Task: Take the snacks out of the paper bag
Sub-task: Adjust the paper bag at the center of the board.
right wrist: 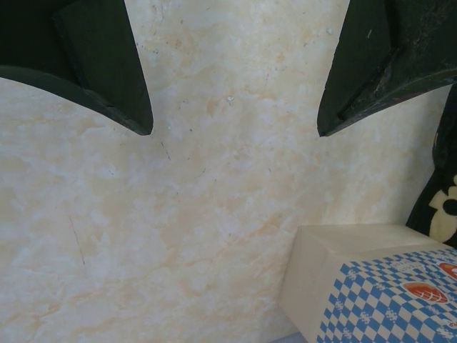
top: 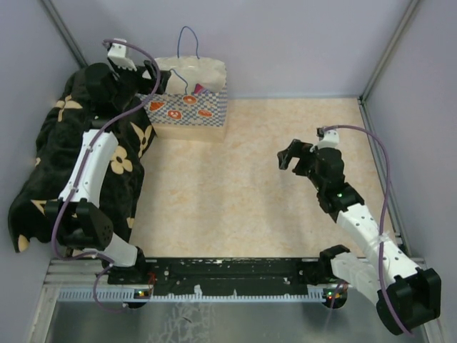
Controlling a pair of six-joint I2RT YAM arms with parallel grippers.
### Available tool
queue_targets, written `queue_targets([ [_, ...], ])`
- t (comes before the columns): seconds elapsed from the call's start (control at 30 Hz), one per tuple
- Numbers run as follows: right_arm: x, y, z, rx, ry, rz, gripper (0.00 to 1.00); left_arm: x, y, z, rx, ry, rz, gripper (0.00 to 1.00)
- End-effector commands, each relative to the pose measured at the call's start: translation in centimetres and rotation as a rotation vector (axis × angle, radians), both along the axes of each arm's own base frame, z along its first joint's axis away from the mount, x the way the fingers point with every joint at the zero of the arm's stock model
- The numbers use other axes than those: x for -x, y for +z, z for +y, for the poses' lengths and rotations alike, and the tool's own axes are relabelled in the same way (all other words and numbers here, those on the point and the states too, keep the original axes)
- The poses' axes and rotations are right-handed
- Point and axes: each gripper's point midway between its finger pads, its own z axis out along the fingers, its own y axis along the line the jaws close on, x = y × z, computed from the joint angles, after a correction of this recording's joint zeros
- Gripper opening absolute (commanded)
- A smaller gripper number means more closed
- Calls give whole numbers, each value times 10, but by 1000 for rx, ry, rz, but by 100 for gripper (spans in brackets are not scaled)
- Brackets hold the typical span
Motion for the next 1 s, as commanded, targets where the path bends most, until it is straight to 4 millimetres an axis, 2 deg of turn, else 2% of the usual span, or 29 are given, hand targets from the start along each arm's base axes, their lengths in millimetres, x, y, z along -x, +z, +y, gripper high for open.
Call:
queue_targets([
  [0.0, -2, 26, 10, -26, 48, -73, 99, 31, 12, -28, -137, -158, -96, 100],
  [0.2, 5, 27, 11, -49, 62, -95, 99, 17, -30, -20, -274, -16, -8, 100],
  [0.3, 7, 29, 11, -56, 64, -105, 99, 6, -39, -21, -330, 54, -27, 100],
  [0.4, 9, 29, 12, -60, 69, -100, 99, -10, -38, -18, -356, 136, -41, 100],
  [0.63, 13, 25, 9, -57, 62, -94, 99, -36, -6, -17, -340, 196, -122, 98],
  [0.67, 14, 25, 9, -59, 62, -95, 99, -38, -6, -20, -342, 178, -122, 92],
  [0.7, 14, 25, 9, -59, 63, -95, 99, -38, -3, -25, -342, 153, -128, 75],
  [0.77, 14, 26, 10, -60, 70, -99, 98, -33, -2, -38, -346, 85, -137, 49],
  [0.83, 14, 24, 12, -59, 80, -101, 97, -27, -1, -41, -343, 76, -139, 11],
  [0.87, 14, 24, 12, -60, 81, -105, 97, -23, -3, -40, -334, 85, -140, 1],
  [0.97, 12, 22, 13, -66, 81, -115, 96, -2, -7, -42, -299, 73, -154, 0],
])
